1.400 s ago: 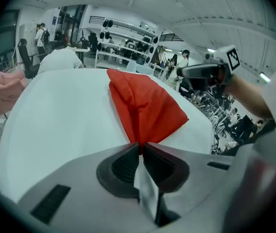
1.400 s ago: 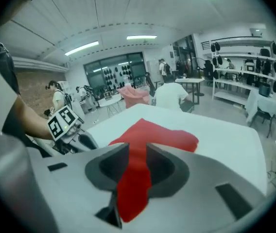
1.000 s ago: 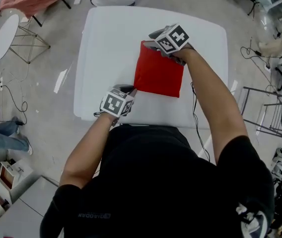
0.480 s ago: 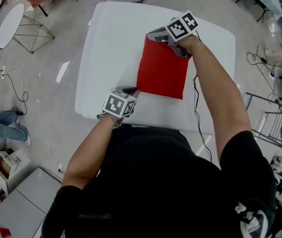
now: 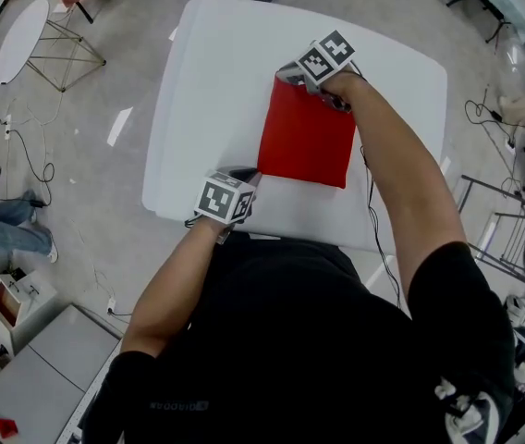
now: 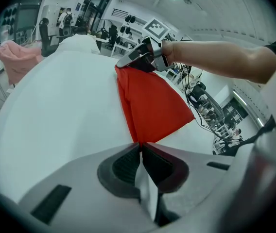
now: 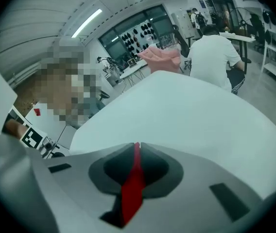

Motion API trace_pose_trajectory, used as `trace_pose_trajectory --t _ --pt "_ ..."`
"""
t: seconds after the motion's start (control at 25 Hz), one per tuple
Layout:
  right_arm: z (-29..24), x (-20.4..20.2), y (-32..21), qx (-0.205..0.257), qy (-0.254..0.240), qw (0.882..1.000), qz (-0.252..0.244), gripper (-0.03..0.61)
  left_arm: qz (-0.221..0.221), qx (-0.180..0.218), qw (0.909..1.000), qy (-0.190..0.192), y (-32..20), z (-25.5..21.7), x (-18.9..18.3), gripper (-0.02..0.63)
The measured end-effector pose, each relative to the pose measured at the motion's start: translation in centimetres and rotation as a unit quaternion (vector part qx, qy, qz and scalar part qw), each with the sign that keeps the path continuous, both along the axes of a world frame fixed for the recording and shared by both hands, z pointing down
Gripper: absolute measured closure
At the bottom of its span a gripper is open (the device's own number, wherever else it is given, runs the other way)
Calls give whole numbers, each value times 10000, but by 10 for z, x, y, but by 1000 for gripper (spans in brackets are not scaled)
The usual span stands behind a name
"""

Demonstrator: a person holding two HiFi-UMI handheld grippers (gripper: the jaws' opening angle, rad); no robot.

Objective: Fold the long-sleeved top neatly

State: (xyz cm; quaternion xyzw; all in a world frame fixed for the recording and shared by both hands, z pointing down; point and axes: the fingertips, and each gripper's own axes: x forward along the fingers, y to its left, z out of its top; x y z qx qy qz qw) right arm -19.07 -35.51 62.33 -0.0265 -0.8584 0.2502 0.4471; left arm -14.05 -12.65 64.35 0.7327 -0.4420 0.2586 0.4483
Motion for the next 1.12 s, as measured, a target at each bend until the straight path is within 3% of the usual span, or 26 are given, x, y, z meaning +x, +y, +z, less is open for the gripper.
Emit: trace_pose_trajectory --t 0.2,0.32,0.44,0.48,0.56,0.72,0.92,1.0,1.12 --pt "8 -6 -1 158 136 9997 93 512 -34 -1 10000 5 -1 0 -10 592" --pt "-2 -9 -13 542 145 9982 222 408 -127 22 9998 132 0 1 -15 591" --pt "-25 -4 -34 1025 39 9927 628 369 -255 -25 9992 296 2 0 -22 591" --pt "-36 0 -44 1259 -56 9883 857 413 -287 -65 9991 315 4 0 -25 591" --pt "-61 9 -62 1625 -366 9768 1343 425 -352 -77 9987 370 8 -1 -30 591" --pt "-102 39 -65 1760 -967 9623 1834 463 -427 207 9985 256 8 -15 -44 591" --pt "-102 106 -28 2061 -840 9528 2066 485 -320 580 9978 42 -1 -34 -58 591" --pt "-100 130 -9 2068 -823 9456 2374 512 -252 689 9973 0 -8 -40 -63 591" --pt "-99 163 28 1903 -868 9258 3147 573 -109 888 9960 -18 -16 -53 -64 591"
